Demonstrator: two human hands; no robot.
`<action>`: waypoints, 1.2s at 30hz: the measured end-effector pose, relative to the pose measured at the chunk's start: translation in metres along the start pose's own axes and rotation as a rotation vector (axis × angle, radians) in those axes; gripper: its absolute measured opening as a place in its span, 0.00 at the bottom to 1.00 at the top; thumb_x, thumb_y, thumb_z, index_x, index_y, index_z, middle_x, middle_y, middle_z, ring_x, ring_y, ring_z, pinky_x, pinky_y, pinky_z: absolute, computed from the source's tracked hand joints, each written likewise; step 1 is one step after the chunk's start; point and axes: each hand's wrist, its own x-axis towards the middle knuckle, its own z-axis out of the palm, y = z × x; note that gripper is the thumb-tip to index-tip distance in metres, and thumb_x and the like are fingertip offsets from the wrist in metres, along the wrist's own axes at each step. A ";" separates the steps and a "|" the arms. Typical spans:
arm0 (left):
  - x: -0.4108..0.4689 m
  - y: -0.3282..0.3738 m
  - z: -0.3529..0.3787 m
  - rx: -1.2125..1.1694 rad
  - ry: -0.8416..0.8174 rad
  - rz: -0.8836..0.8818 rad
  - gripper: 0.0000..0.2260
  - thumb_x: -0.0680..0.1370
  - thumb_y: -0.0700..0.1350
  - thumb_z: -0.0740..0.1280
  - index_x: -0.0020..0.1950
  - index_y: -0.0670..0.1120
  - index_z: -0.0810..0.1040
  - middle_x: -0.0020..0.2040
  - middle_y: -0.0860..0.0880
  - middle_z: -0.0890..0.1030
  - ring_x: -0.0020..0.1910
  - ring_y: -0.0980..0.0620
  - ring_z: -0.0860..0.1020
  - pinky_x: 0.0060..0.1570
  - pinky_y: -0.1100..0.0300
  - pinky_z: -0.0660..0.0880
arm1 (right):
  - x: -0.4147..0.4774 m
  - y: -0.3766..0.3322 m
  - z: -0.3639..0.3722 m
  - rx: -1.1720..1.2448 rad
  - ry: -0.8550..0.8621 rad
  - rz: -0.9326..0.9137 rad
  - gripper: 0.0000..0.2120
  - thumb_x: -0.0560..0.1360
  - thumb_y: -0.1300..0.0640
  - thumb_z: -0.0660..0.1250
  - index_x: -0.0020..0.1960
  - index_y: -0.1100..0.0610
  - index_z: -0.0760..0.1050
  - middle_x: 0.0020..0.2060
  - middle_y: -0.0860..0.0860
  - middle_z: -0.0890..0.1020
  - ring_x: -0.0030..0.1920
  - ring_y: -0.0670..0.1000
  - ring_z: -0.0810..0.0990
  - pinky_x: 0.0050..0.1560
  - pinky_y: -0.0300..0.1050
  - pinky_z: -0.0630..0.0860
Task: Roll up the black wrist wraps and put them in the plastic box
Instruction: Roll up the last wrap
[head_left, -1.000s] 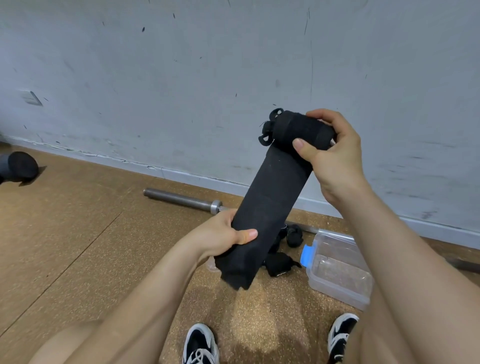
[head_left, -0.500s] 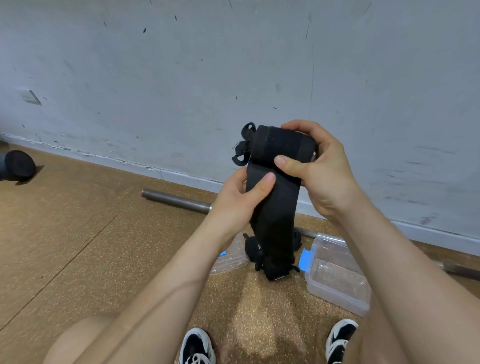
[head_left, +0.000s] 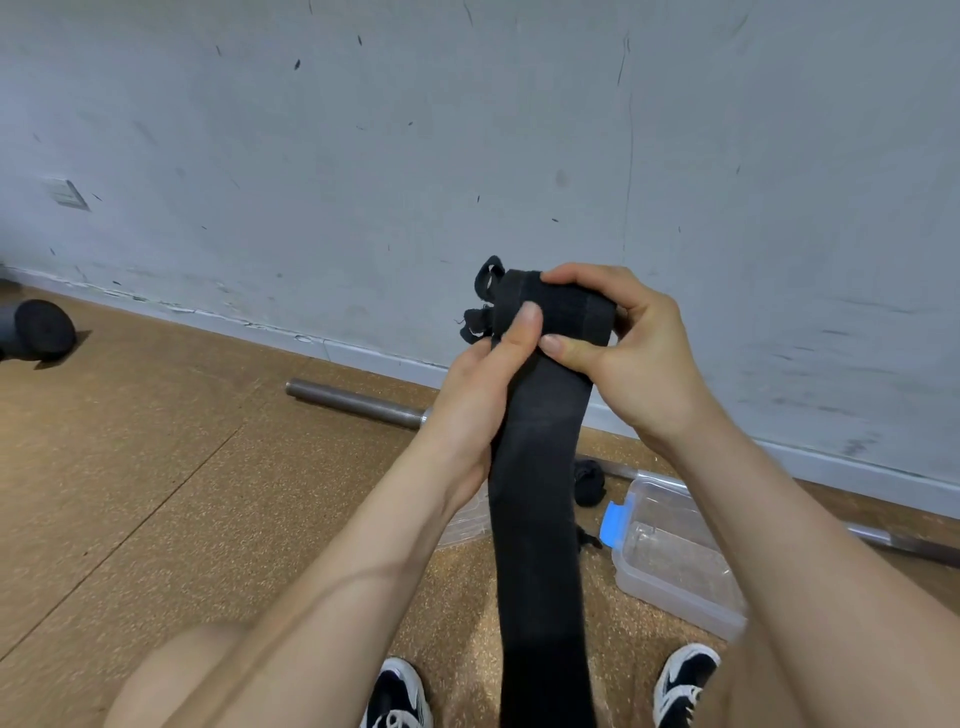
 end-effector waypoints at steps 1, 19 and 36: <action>0.000 0.000 0.001 0.016 0.021 -0.007 0.23 0.76 0.60 0.65 0.59 0.43 0.81 0.50 0.43 0.86 0.45 0.50 0.84 0.39 0.59 0.80 | 0.000 0.000 0.001 -0.039 -0.014 -0.017 0.24 0.65 0.69 0.75 0.54 0.46 0.80 0.56 0.51 0.79 0.57 0.47 0.79 0.61 0.43 0.76; 0.008 -0.016 -0.007 0.196 0.141 0.223 0.10 0.82 0.47 0.64 0.57 0.43 0.79 0.51 0.45 0.85 0.50 0.50 0.84 0.46 0.59 0.81 | -0.004 0.002 -0.010 0.657 -0.159 0.615 0.20 0.75 0.61 0.67 0.66 0.61 0.76 0.60 0.61 0.81 0.58 0.60 0.83 0.52 0.56 0.82; 0.009 -0.001 -0.015 0.218 0.121 0.008 0.19 0.77 0.58 0.68 0.56 0.43 0.82 0.49 0.45 0.87 0.50 0.49 0.85 0.53 0.51 0.81 | -0.009 0.003 0.006 -0.061 -0.098 0.054 0.28 0.67 0.73 0.74 0.55 0.43 0.78 0.56 0.47 0.79 0.52 0.39 0.79 0.55 0.35 0.75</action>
